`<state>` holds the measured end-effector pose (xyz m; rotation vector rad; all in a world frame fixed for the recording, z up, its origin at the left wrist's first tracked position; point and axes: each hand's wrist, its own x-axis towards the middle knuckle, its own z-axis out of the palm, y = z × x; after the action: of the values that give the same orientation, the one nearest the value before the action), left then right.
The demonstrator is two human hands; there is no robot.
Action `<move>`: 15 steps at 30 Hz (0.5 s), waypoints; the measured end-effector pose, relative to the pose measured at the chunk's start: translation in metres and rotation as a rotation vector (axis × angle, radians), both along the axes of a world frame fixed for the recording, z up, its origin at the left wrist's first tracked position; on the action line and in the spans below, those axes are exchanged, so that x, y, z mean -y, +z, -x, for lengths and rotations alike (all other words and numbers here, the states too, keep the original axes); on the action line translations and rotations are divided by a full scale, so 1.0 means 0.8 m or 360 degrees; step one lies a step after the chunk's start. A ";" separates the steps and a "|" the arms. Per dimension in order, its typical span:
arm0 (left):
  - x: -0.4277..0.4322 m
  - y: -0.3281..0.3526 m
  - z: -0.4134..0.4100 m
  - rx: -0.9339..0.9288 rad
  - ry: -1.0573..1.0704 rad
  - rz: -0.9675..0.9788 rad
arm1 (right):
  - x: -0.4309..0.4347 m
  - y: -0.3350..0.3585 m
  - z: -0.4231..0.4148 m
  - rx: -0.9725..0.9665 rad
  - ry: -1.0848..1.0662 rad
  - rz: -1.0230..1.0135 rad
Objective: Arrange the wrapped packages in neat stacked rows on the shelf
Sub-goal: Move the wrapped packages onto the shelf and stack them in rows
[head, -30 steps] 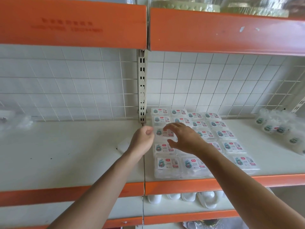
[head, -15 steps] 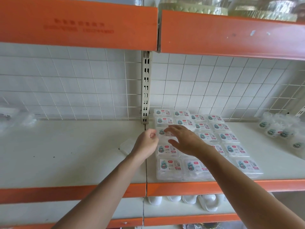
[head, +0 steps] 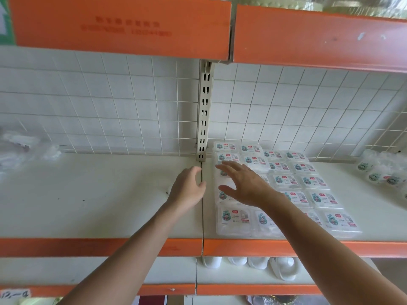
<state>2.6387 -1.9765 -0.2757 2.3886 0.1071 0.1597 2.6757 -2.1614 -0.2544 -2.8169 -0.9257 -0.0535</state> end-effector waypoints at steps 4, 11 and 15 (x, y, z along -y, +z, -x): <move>-0.027 -0.007 0.008 -0.0155 0.0011 -0.0487 | -0.024 -0.009 -0.001 -0.0020 0.0063 0.0060; -0.036 -0.008 0.006 -0.0318 -0.0059 -0.0687 | -0.047 -0.017 0.000 0.0023 0.0154 0.0109; -0.040 -0.011 0.007 -0.0376 -0.0028 -0.0631 | -0.050 -0.016 -0.001 0.0058 0.0174 0.0117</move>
<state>2.6332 -1.9443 -0.2843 2.7965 0.1787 -0.1233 2.6762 -2.1218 -0.2671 -2.8349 -1.1104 -0.0572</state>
